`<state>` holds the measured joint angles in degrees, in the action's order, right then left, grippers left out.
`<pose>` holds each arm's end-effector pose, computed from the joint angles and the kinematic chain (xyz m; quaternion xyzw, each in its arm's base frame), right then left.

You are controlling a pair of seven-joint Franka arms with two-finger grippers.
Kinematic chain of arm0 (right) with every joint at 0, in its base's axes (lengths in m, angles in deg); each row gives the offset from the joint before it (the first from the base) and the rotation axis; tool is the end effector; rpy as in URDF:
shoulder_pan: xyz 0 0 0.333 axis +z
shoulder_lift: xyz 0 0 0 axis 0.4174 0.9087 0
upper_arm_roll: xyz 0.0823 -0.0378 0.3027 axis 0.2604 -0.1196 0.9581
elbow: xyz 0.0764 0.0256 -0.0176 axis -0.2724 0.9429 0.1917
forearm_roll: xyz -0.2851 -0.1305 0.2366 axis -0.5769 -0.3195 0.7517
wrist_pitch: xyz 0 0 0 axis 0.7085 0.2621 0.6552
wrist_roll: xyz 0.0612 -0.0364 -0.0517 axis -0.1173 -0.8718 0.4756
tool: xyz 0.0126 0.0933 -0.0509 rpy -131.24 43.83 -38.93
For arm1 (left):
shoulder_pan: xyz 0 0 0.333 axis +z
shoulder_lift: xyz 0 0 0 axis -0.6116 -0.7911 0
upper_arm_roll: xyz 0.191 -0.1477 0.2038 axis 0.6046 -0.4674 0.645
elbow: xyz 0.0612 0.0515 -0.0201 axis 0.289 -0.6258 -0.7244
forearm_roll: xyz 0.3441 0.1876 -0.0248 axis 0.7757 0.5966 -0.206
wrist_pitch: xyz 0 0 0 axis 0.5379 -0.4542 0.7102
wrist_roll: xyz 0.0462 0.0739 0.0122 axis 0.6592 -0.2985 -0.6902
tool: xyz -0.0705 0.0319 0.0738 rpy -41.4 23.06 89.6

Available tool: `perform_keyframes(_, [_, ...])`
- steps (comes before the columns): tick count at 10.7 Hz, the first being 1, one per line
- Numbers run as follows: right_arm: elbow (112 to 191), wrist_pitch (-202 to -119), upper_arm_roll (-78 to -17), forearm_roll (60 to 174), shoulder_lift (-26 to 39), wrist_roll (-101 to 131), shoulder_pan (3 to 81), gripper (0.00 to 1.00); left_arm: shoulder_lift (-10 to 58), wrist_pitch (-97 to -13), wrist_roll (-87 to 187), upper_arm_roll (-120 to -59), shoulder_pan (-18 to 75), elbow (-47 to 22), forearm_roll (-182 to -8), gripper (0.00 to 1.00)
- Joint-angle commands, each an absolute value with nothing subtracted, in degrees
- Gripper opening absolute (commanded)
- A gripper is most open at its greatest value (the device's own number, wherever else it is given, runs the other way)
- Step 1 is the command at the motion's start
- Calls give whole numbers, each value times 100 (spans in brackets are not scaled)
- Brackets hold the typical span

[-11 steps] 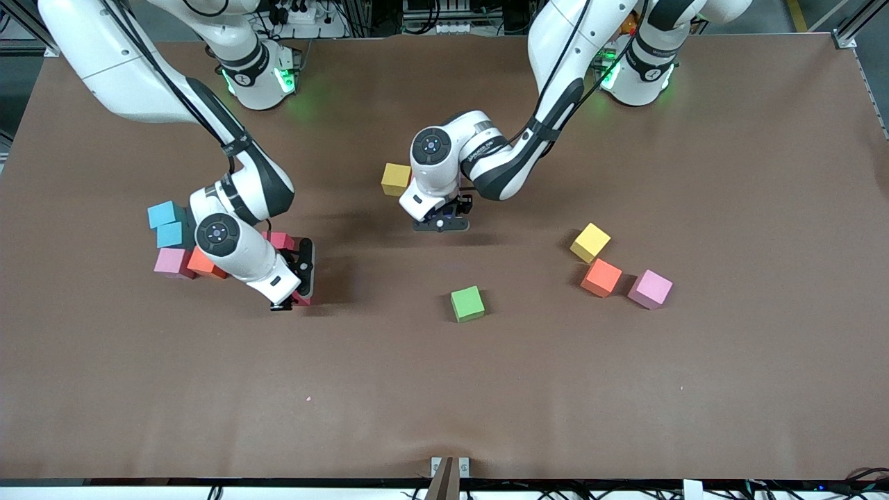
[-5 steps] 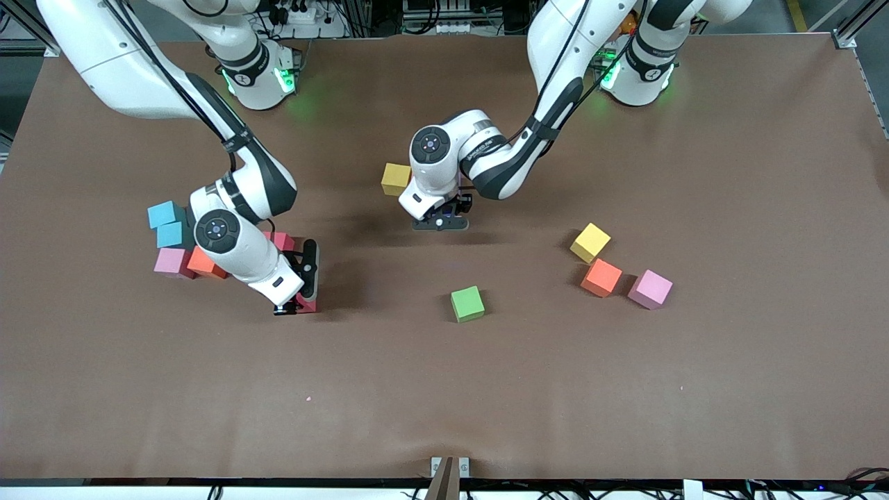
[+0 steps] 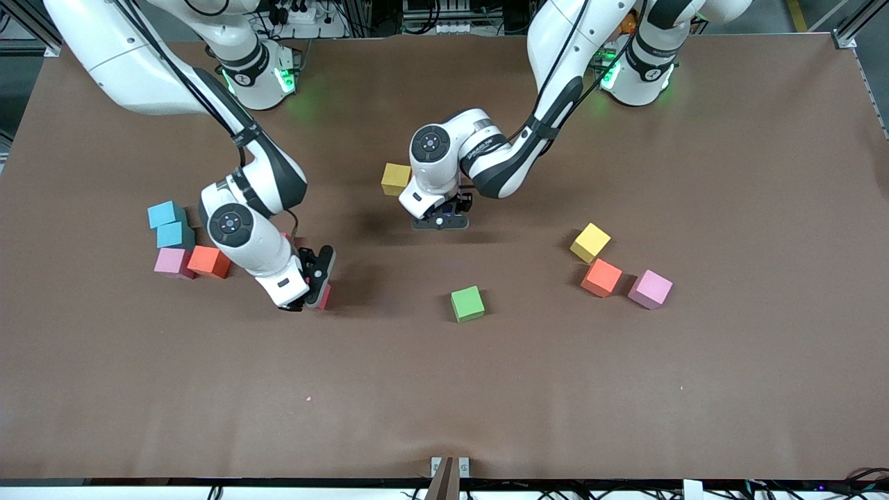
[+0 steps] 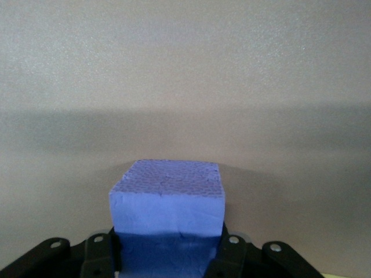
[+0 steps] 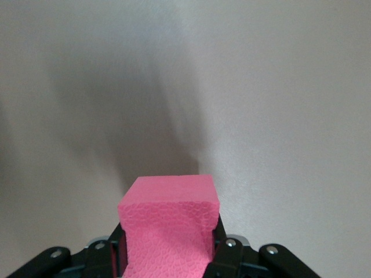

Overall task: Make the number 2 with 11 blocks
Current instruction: 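Place the purple cube below the first purple while the right gripper lifts magenta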

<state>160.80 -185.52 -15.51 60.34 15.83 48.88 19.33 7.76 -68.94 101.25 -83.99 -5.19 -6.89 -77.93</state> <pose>0.6025 0.2141 0.2363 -0.8163 -0.5764 -0.0363 0.0033 0.4020 -0.5490 0.1902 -0.9991 0.0041 0.0392 0.0154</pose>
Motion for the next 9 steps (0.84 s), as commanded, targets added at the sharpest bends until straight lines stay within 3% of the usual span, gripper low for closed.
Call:
perform_keyframes(1, [16144,-18467,-1510,6005,1455,3859,1782,9,826,-6864,10149,-8392,-553,-917,-7701,55])
perform_keyframes(2, [16153,-18467,-1528,6005,1455,3490,1703,9,826,-6864,10202,-8392,-553,-900,-7710,100])
perform_keyframes(5, [16180,-17564,-1545,5996,1113,2336,1746,9,1036,-6864,10395,-8392,-510,-760,-7789,100])
perform_keyframes(9, [16170,-17553,-1528,6013,1069,1931,1904,9,1187,-6856,10712,-8286,-195,-470,-7771,100])
